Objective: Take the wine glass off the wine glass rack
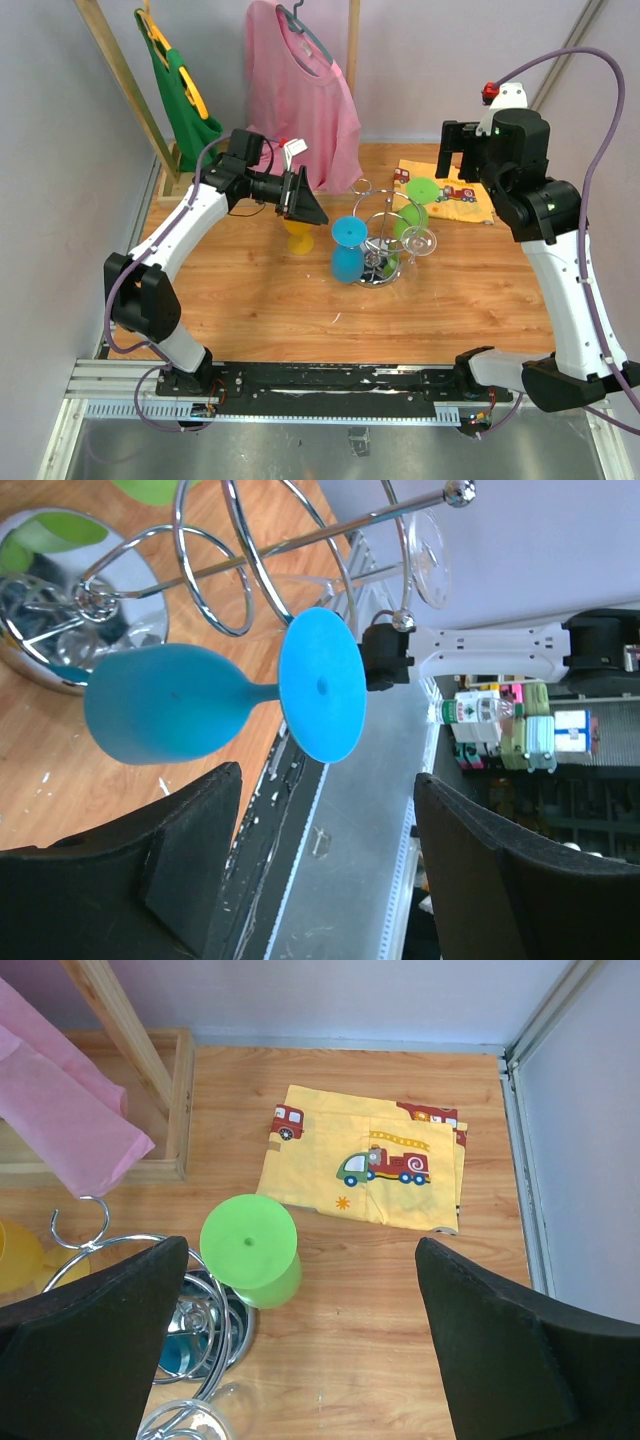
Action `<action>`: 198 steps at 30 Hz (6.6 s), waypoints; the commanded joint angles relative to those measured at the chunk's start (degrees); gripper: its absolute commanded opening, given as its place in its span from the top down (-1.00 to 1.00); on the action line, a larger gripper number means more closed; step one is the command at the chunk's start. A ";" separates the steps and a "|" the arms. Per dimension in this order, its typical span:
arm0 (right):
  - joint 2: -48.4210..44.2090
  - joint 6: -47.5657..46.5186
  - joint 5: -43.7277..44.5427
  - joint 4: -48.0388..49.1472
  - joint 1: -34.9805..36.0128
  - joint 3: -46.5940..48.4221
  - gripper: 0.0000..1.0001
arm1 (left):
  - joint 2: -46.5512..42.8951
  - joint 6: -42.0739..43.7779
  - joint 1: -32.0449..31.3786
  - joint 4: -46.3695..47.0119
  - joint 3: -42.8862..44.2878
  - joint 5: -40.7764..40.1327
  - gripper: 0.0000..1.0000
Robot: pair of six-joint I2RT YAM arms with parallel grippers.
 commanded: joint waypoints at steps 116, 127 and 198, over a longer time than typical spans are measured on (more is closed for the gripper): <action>-7.50 1.79 -0.09 -0.18 -0.85 -9.96 -0.97 | 2.35 -12.26 -1.64 -6.69 -3.09 13.84 0.99; -7.45 1.88 -0.57 0.01 -0.86 -10.21 -0.96 | 1.21 -11.16 -0.41 -8.44 -3.83 14.13 0.99; 23.67 20.29 -58.40 -7.36 12.79 13.81 0.10 | -2.01 -9.71 10.61 -12.02 3.64 14.53 0.99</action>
